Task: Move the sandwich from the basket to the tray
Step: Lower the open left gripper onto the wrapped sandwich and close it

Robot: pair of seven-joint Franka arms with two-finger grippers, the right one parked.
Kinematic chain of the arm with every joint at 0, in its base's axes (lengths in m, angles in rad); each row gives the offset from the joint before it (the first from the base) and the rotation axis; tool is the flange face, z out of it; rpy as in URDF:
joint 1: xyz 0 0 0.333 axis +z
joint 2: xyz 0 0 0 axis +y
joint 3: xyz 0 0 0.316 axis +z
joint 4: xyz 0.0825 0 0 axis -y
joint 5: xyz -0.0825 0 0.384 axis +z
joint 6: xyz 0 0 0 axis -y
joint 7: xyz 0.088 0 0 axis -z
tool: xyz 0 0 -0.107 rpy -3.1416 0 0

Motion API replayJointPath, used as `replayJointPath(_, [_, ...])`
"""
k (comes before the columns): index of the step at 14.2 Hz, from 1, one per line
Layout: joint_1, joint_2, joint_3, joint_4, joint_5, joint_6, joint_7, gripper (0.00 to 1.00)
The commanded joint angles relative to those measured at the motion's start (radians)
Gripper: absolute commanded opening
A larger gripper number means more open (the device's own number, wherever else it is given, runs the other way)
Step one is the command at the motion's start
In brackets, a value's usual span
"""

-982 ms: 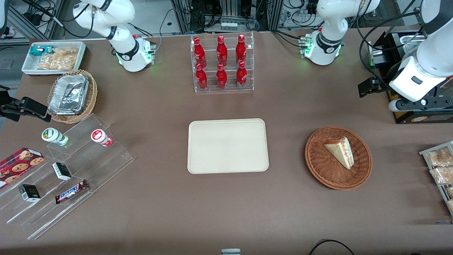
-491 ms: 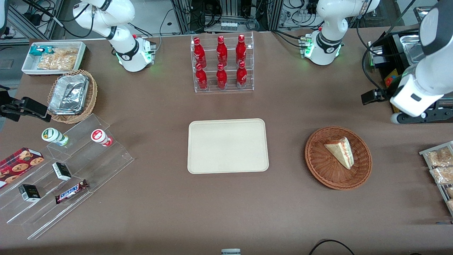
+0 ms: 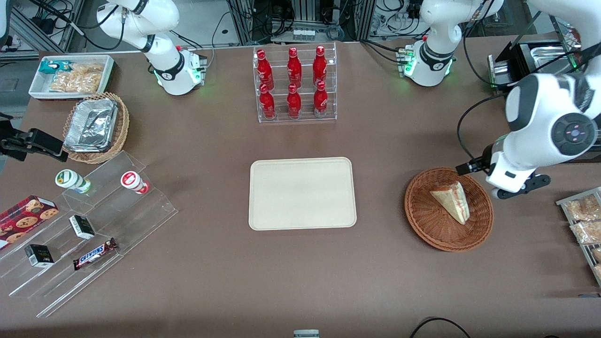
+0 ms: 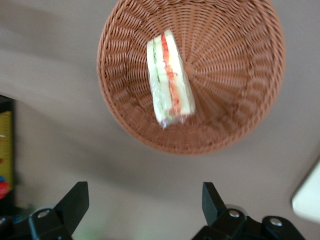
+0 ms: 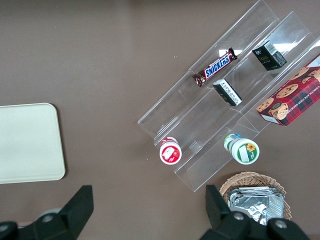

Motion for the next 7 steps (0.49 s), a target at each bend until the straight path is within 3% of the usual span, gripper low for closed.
replayJointPath(1, [0.022,0.014,-0.009,-0.059,0.016,0.097,-0.141,1.0])
replayJointPath(7, [0.036,0.115,-0.009,-0.122,0.016,0.35,-0.347,1.0])
